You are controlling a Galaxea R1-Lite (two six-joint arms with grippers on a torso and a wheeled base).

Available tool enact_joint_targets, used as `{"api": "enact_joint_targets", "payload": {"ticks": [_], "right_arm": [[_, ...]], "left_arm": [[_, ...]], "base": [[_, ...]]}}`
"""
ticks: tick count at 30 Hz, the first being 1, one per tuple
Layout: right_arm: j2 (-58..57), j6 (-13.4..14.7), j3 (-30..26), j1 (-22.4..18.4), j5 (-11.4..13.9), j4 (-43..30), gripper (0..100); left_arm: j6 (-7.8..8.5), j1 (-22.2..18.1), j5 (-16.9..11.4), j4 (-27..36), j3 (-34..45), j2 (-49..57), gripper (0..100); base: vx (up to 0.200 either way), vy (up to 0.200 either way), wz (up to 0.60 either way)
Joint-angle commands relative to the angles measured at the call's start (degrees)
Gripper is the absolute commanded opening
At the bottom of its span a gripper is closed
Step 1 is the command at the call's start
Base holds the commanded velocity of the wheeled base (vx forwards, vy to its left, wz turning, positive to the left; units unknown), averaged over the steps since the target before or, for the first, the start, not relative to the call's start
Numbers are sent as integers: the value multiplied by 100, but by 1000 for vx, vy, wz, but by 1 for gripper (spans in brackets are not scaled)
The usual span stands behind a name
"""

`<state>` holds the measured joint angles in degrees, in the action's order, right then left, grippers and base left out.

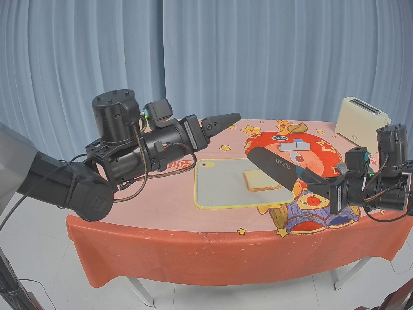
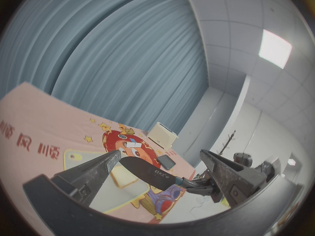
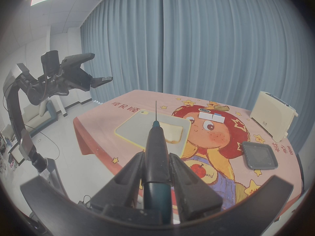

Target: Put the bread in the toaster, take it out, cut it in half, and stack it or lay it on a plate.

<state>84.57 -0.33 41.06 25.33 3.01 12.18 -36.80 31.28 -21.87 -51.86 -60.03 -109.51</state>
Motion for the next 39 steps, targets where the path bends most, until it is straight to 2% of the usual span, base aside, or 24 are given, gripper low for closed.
{"api": "enact_joint_targets", "payload": {"ticks": [1, 6, 8, 9, 10, 13, 14, 15, 18, 23, 29, 30, 31, 32, 34, 36, 37, 38, 39], "right_arm": [[183, -11, -256, -169, -20, 531, 0], [332, -20, -441, -195, -29, 1120, 0], [526, -64, -529, -187, -29, 1331, 0], [570, -64, -529, -195, -29, 1366, 0], [719, -64, -546, -187, -46, 1498, 0], [1053, -55, -617, -178, -222, 1850, 0], [1097, -55, -617, -169, -248, 1902, 0], [1299, -64, -704, -143, -380, 2236, 0], [1370, -81, -880, -116, -389, 2641, 0], [1334, -143, -933, -107, -398, 2658, 0], [1343, -152, -968, -107, -398, 2649, 0], [1326, -152, -977, -81, -407, 2649, 0], [1317, -152, -977, -63, -407, 2649, 0], [1308, -152, -977, -37, -407, 2658, 0], [1273, -143, -1012, -11, -415, 2658, 0], [1255, -152, -1030, -2, -468, 2685, 0], [1255, -152, -1030, -2, -468, 2685, 0], [1255, -152, -1021, -2, -618, 2693, 0], [1255, -160, -1021, 7, -670, 2702, 0]], "left_arm": [[578, 133, -72, 211, -545, -326, 100], [692, 141, -423, 211, -835, -361, 100], [912, 150, -705, 229, -1002, -405, 100], [947, 159, -757, 229, -1037, -405, 100], [1052, 194, -880, 246, -1108, -484, 100], [1342, 229, -986, 229, -1301, -818, 100], [1386, 238, -995, 220, -1319, -853, 100], [1676, 238, -1003, 159, -1450, -1099, 100], [1993, 238, -1091, -26, -1617, -1363, 100], [2028, 273, -1170, -70, -1749, -1433, 100], [2037, 361, -784, 88, -2031, -1512, 100], [2054, 484, -678, 229, -2092, -1591, 100], [2072, 493, -678, 255, -2092, -1644, 0], [2160, 502, -669, 246, -2145, -1741, 0], [2485, 519, -661, 264, -2461, -1987, 0], [2678, 519, -643, 264, -2839, -2268, 0], [2678, 519, -643, 264, -2839, -2268, 0], [2837, 511, -669, 282, -3226, -2444, 0], [2924, 511, -678, 343, -3428, -2514, 0]], "base": [[0, 0, 0], [0, 0, 0], [0, 0, 0], [0, 0, 0], [0, 0, 0], [0, 0, 0], [0, 0, 0], [0, 0, 0], [0, 0, 0], [0, 0, 0], [0, 0, 0], [0, 0, 0], [0, 0, 0], [0, 0, 0], [0, 0, 0], [0, 0, 0], [0, 0, 0], [0, 0, 0], [0, 0, 0]]}}
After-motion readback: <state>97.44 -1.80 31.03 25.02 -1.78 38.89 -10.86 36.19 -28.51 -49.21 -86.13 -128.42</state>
